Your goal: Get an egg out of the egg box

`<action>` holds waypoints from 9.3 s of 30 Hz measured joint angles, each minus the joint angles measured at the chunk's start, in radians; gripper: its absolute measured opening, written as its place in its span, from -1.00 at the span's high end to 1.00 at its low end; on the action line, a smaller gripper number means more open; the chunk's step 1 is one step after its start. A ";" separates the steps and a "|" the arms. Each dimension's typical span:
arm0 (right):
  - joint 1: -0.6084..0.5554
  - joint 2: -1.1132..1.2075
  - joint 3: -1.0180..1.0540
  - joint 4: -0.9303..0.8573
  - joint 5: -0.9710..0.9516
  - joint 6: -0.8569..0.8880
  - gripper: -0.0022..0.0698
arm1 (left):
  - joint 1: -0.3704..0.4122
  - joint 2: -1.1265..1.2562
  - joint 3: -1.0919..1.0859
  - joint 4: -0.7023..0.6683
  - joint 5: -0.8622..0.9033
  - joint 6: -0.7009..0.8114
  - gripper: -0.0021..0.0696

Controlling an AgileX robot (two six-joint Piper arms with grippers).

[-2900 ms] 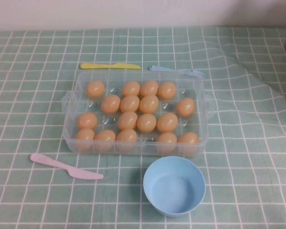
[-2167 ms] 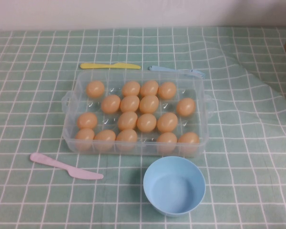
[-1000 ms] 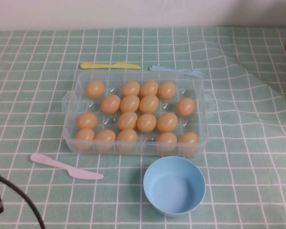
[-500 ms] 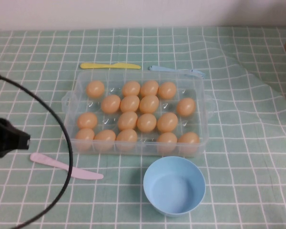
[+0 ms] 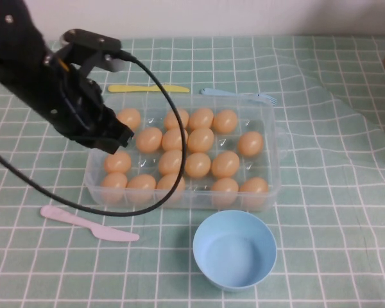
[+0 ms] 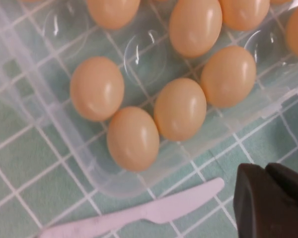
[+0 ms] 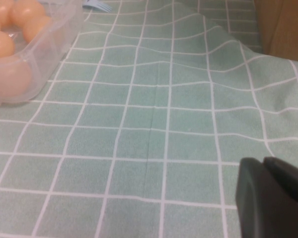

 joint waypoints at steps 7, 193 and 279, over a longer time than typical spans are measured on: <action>0.000 0.000 0.000 0.000 0.000 0.000 0.99 | -0.059 0.176 -0.168 0.064 0.094 -0.002 0.95; 0.000 0.000 0.000 0.030 0.002 0.000 0.99 | -0.515 0.303 0.039 0.158 -0.152 -0.051 -0.02; 0.000 0.000 0.000 0.030 0.002 0.000 0.99 | 0.117 -1.478 1.389 0.254 -1.318 -0.281 0.94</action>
